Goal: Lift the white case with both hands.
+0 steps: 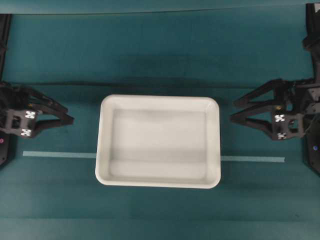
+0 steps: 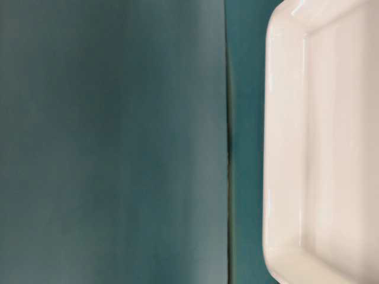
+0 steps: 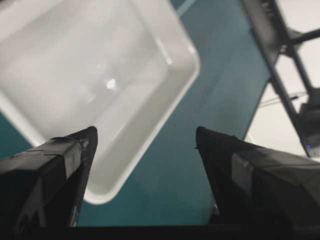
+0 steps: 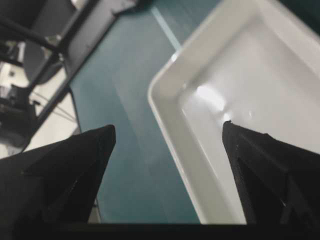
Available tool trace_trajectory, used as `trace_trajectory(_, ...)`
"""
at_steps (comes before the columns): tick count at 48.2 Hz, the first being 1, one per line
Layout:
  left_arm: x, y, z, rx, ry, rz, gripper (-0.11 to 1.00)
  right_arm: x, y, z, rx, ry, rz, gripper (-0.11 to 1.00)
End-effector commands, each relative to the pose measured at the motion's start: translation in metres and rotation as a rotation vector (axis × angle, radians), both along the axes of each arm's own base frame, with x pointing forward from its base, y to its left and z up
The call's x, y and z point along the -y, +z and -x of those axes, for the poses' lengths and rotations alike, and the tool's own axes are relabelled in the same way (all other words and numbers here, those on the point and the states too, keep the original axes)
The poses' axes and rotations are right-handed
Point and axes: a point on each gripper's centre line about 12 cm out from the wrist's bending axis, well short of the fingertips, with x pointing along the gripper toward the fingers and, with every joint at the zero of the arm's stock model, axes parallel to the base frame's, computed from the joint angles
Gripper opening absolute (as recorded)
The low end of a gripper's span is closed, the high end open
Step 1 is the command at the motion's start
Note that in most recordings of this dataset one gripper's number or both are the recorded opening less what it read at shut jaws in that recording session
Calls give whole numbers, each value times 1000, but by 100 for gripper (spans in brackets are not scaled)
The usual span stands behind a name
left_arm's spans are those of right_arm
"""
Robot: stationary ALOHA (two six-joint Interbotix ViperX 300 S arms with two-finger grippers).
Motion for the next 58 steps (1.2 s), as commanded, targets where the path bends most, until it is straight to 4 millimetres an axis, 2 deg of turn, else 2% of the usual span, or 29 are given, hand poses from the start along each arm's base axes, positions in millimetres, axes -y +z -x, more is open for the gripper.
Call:
trace_trajectory(1, 0, 11, 1, 38, -15, -36, 86, 1, 13, 0, 44, 8, 39, 91)
trace_trajectory(34, 2, 58, 38, 223, -150, -504, 86, -3, 62, 34, 233, 74, 339, 89)
trace_trajectory(49, 3, 85, 61, 336, -128, -543, 86, -6, 85, 59, 328, 89, 485, 89)
trace_trajectory(58, 3, 90, 67, 354, -123, -546, 86, -7, 86, 64, 319, 106, 492, 89)
